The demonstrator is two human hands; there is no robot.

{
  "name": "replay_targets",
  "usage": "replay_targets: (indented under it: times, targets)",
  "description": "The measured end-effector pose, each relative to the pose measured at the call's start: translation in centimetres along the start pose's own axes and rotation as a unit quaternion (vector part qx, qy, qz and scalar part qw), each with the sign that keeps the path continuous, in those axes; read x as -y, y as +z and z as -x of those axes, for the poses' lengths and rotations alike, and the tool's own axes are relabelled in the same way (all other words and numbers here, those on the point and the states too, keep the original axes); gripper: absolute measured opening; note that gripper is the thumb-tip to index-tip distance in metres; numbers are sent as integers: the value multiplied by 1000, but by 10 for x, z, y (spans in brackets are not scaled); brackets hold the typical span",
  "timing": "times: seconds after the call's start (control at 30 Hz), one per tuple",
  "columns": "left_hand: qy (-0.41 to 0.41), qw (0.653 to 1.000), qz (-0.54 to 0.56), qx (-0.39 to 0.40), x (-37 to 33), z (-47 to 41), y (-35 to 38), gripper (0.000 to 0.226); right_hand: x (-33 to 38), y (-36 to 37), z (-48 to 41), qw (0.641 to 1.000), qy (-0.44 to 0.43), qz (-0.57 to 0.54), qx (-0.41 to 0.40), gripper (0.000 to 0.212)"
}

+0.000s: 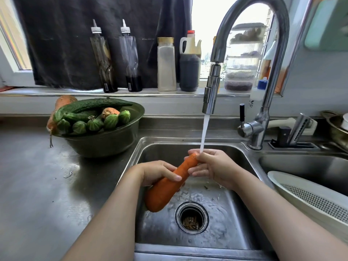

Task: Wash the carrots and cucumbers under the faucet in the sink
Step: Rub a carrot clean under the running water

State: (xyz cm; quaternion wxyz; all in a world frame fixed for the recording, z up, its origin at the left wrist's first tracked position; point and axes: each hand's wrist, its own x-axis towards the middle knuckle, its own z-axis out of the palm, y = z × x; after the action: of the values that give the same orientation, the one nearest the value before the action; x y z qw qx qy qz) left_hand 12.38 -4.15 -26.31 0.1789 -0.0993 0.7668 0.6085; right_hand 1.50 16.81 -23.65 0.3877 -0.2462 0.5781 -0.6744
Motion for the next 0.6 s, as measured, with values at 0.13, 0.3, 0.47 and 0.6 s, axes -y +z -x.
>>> replay_targets:
  times: [0.13, 0.3, 0.47, 0.6]
  targets:
    - [18, 999, 28, -16, -2, -2, 1, 38, 0, -3, -4, 999, -6, -32, -16, 25]
    - [31, 998, 25, -37, -7, -2, 7, 31, 2, -4, -5, 998, -12, -40, -38, 21]
    - [33, 998, 16, -47, -10, 2, 6, 30, 4, -4, -3, 999, -11, -41, -31, 23]
    - [29, 998, -7, -52, -12, 3, 7, 25, 4, -5, -2, 999, -10, -15, -38, 21]
